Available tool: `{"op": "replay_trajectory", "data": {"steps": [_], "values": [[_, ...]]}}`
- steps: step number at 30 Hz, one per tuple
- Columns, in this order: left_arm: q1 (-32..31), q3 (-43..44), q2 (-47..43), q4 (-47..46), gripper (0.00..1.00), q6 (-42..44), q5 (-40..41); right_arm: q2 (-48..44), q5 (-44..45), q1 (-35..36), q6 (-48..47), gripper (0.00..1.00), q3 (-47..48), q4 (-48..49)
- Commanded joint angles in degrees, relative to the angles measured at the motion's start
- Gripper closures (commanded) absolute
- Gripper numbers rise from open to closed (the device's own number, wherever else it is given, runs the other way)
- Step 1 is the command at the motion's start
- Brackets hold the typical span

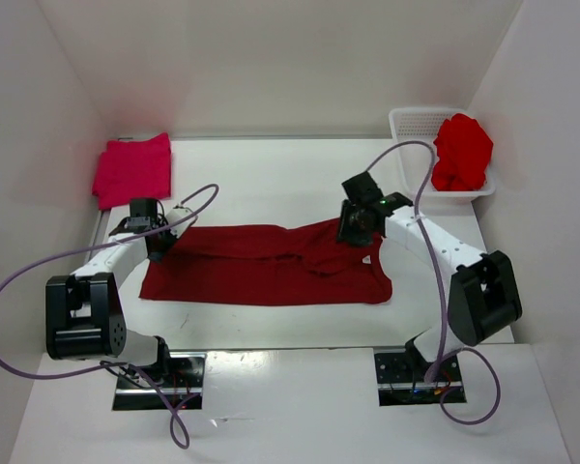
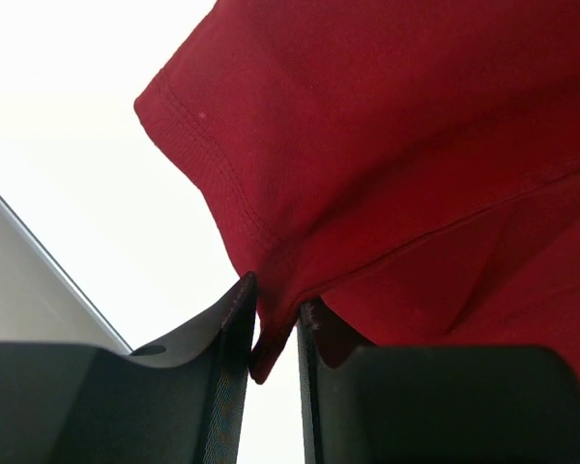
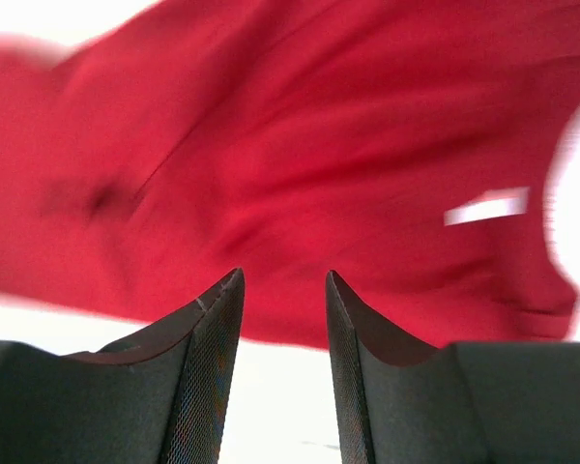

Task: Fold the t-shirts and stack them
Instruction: Fold the other side of the tshirt into a rectangle

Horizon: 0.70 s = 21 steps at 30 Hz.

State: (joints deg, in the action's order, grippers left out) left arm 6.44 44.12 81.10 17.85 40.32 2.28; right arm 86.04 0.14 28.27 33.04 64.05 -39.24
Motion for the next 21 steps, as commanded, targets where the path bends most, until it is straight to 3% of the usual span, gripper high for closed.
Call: {"op": "replay_trajectory", "data": {"steps": [1,7,13,21], "values": [[-0.2,-0.4,-2.2,-1.1,0.69,-0.2,0.5,-0.3,16.0,-3.1,9.4,0.55,0.1,-3.6],[-0.2,-1.0,-3.2,-0.5,0.69,-1.4,0.0,4.7,24.3,-6.4,13.6,0.56,0.8,-2.9],[-0.2,-1.0,-3.8,0.1,0.68,-1.9,-0.5,5.3,15.5,-14.0,12.3,0.56,-3.5,3.7],[-0.2,-1.0,-3.2,0.1,0.68,-2.4,-0.5,7.7,12.0,-15.1,11.7,0.59,-5.9,6.2]]}}
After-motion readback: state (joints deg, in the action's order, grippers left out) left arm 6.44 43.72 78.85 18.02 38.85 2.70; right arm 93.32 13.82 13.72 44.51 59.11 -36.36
